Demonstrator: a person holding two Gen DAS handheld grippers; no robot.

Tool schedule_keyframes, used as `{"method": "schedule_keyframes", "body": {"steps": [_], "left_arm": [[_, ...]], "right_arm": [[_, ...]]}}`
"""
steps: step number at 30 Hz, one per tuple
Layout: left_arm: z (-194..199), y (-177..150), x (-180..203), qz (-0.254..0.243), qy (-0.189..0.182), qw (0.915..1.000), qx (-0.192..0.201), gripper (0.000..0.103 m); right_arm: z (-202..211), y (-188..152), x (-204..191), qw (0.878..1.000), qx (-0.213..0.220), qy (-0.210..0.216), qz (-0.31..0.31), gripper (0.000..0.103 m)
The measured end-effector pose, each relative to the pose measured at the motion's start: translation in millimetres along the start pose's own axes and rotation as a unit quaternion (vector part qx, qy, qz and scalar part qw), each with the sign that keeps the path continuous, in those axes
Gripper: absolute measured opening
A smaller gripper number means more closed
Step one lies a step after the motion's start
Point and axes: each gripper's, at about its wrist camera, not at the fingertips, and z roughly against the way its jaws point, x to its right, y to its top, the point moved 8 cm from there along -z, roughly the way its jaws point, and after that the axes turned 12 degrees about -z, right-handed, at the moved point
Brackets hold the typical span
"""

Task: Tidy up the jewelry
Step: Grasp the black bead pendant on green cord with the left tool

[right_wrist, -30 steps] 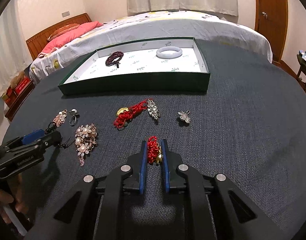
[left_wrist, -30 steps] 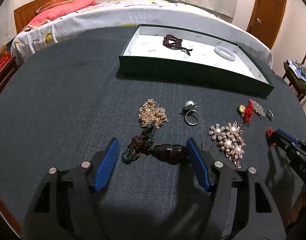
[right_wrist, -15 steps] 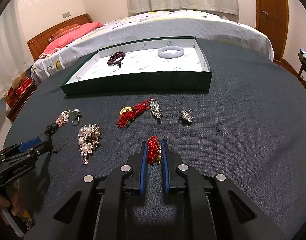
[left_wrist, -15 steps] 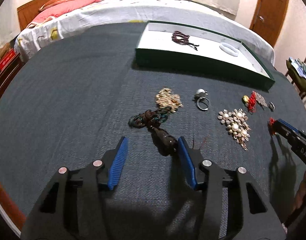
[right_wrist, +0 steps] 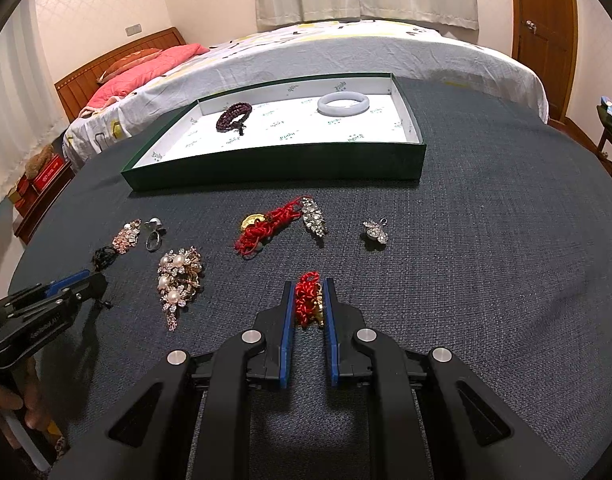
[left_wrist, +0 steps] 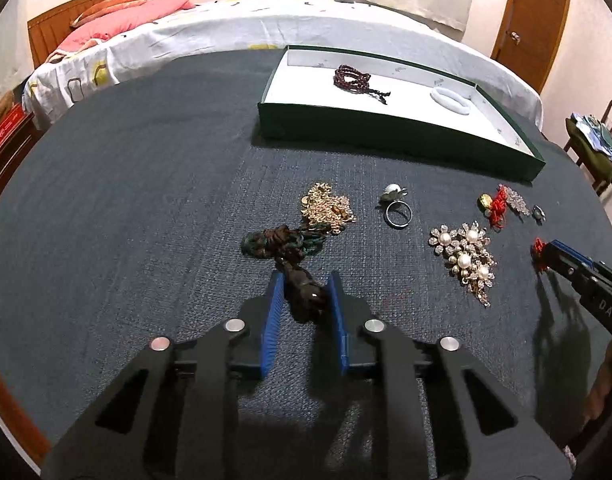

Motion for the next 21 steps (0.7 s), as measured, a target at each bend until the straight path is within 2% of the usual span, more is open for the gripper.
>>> {"method": "schedule_keyframes", "body": {"steps": [5, 13, 21], "left_arm": [[1.2, -0.6, 1.1, -0.003, -0.011, 0.9999, 0.006, 0.022], [14.4, 7.4, 3.8, -0.015, -0.002, 0.9995, 0.028, 0.022], [21.5, 12.3, 6.1, -0.021, -0.002, 0.9991, 0.038, 0.022]], "right_arm": [[1.2, 0.5, 0.1, 1.000, 0.001, 0.002, 0.001, 0.014], [7.5, 3.5, -1.2, 1.000, 0.009, 0.004, 0.002, 0.011], [5.1, 1.3, -4.4, 1.000, -0.006, 0.012, 0.004, 0.010]]}}
